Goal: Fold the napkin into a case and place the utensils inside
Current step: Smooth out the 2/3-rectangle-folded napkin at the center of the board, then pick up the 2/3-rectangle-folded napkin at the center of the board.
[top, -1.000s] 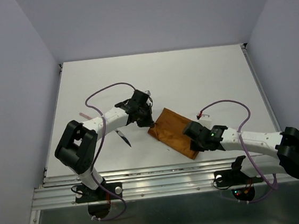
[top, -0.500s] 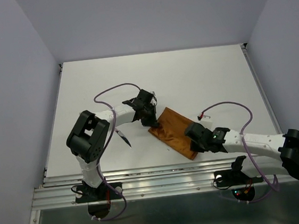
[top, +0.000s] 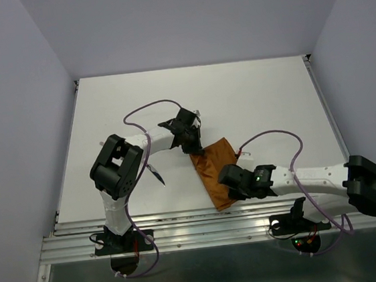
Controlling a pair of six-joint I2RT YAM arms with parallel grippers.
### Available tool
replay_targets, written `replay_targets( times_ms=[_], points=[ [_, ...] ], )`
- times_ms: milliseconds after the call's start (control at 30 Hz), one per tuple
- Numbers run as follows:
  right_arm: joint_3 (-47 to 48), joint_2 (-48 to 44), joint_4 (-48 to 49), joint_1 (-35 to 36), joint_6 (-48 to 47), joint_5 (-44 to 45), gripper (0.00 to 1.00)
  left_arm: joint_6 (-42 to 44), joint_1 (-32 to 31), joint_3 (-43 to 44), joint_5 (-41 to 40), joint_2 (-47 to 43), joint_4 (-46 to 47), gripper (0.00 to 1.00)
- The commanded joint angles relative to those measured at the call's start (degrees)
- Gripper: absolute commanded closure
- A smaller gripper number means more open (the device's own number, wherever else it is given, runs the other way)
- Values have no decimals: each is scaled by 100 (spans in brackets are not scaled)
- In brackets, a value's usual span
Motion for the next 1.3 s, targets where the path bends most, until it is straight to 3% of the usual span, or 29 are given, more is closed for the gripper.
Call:
replay_targets(
  times_ms=[0,33,67,167,300,333,400,733,967,1267],
  points=[
    [557,-718,-943,13,-197,1192,80,262,-30,279,-11,48,-136,100],
    [759,-1016,-1005,13,-564,1317,58,323,-30,322,32,65,-144,100],
    [848,-1150,-1049,-100,-724,1432,45,367,-30,349,50,91,-179,100],
    [1076,-1335,-1085,-731,-1530,1442,37,455,-30,411,85,92,-223,100],
    [1366,-941,-533,-2541,-3087,416,36,429,-22,437,68,-22,-215,100],
    [1480,-783,-374,-3127,-3595,-239,35,420,-30,454,85,-40,-206,100],
    [1674,-188,-31,-3413,-3976,-857,34,385,-30,481,120,-40,-206,100],
    [2518,1976,884,-4065,-4936,-2416,25,350,-30,656,68,109,-329,100],
    [2316,2426,1323,-4065,-5200,-2891,24,306,-22,718,-134,-207,-531,100],
    [2175,2584,1508,-4065,-5296,-3251,33,86,-30,113,-284,-743,-417,100]
  ],
)
